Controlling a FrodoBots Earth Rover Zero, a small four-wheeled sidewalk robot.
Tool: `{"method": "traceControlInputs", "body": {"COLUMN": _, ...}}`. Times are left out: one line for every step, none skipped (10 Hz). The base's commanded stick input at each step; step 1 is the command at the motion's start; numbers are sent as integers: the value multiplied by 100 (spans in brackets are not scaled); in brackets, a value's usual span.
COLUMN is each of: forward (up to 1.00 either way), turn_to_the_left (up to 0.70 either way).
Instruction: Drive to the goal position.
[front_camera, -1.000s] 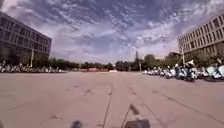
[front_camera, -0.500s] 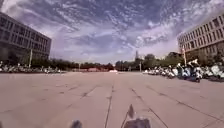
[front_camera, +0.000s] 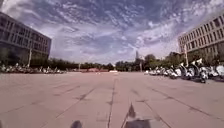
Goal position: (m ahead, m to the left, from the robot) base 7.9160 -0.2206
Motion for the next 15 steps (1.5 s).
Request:
{"method": "traceControlInputs", "body": {"forward": 70, "turn_to_the_left": 0}}
{"method": "traceControlInputs", "body": {"forward": 70, "turn_to_the_left": 0}}
{"method": "traceControlInputs", "body": {"forward": 70, "turn_to_the_left": 0}}
{"method": "traceControlInputs", "body": {"forward": 70, "turn_to_the_left": 0}}
{"method": "traceControlInputs", "body": {"forward": 70, "turn_to_the_left": 0}}
{"method": "traceControlInputs", "body": {"forward": 70, "turn_to_the_left": 0}}
{"method": "traceControlInputs", "body": {"forward": 70, "turn_to_the_left": 0}}
{"method": "traceControlInputs", "body": {"forward": 70, "turn_to_the_left": 0}}
{"method": "traceControlInputs", "body": {"forward": 70, "turn_to_the_left": 0}}
{"method": "traceControlInputs", "body": {"forward": 70, "turn_to_the_left": 0}}
{"method": "traceControlInputs", "body": {"forward": 70, "turn_to_the_left": 0}}
{"method": "traceControlInputs", "body": {"forward": 70, "turn_to_the_left": 0}}
{"method": "traceControlInputs", "body": {"forward": 70, "turn_to_the_left": 0}}
{"method": "traceControlInputs", "body": {"forward": 70, "turn_to_the_left": 0}}
{"method": "traceControlInputs", "body": {"forward": 70, "turn_to_the_left": 0}}
